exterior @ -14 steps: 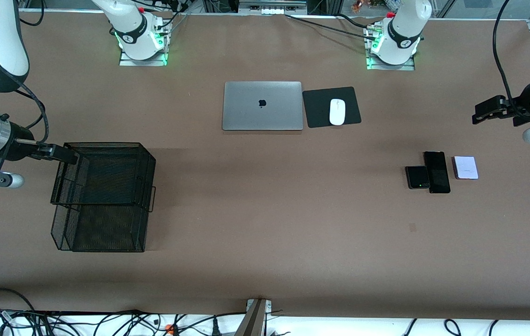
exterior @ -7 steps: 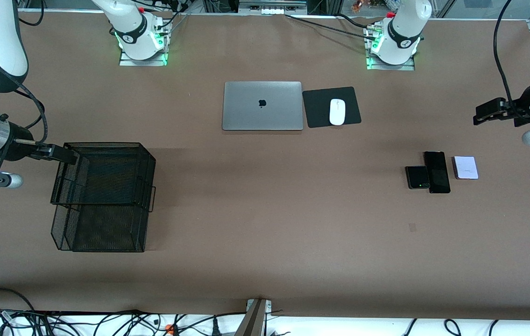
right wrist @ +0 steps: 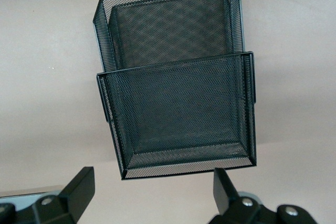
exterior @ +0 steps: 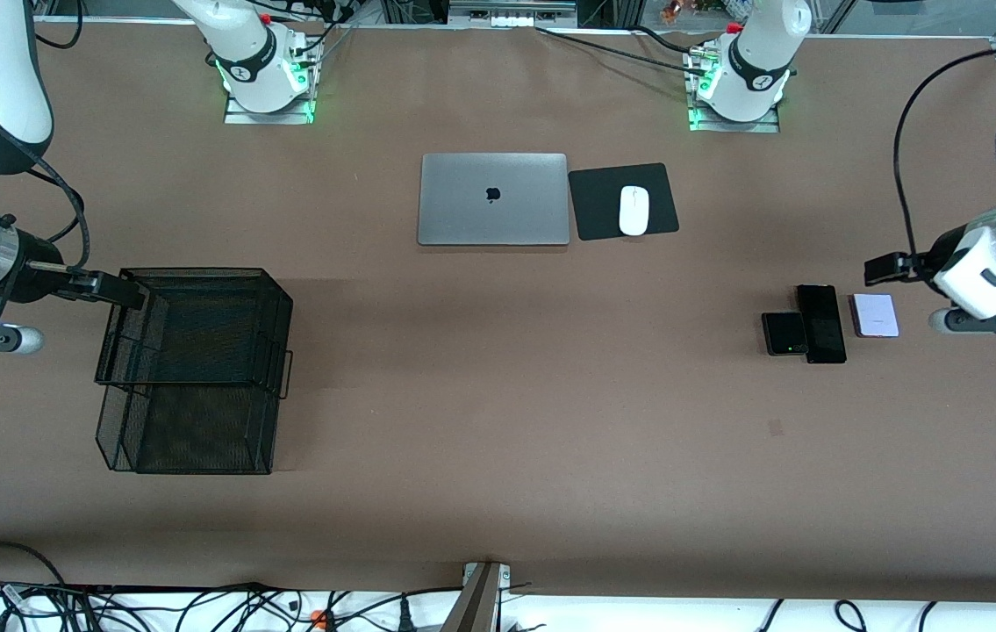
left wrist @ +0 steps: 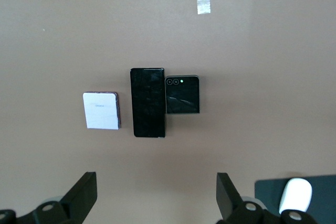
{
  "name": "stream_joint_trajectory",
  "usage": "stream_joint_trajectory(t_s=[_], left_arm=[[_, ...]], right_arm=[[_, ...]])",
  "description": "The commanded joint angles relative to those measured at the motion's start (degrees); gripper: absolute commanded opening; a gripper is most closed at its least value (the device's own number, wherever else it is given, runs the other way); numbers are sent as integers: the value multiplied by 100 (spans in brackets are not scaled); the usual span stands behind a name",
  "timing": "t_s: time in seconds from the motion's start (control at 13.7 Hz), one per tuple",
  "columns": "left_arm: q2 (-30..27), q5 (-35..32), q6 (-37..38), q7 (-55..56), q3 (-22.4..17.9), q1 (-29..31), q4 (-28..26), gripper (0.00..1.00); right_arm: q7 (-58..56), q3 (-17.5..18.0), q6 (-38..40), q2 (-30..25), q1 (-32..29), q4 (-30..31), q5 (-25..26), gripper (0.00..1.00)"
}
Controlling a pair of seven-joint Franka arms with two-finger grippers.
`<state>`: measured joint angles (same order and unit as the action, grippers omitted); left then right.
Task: Place phones with both arms
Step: 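Move the left gripper over the black flip phone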
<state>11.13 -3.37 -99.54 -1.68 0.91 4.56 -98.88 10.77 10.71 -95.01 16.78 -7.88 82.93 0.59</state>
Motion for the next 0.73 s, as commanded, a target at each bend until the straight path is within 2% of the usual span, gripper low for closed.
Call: stream_joint_trajectory(t_s=[0.0,0.36,0.66], left_arm=[[-32,-103,-652,-140,6,45,-596,100],[126,-103,-1856,-131,-3,80,-1361,100],[767,-94,-2551,-26,32,53,-1424,100]], right_arm=[[-75,-25,44,-96,-3,83,-103,100],[-75,-25,44,-114,-3,118,-103,100],[-40,-25,53,-131,-3,127,-103,100]])
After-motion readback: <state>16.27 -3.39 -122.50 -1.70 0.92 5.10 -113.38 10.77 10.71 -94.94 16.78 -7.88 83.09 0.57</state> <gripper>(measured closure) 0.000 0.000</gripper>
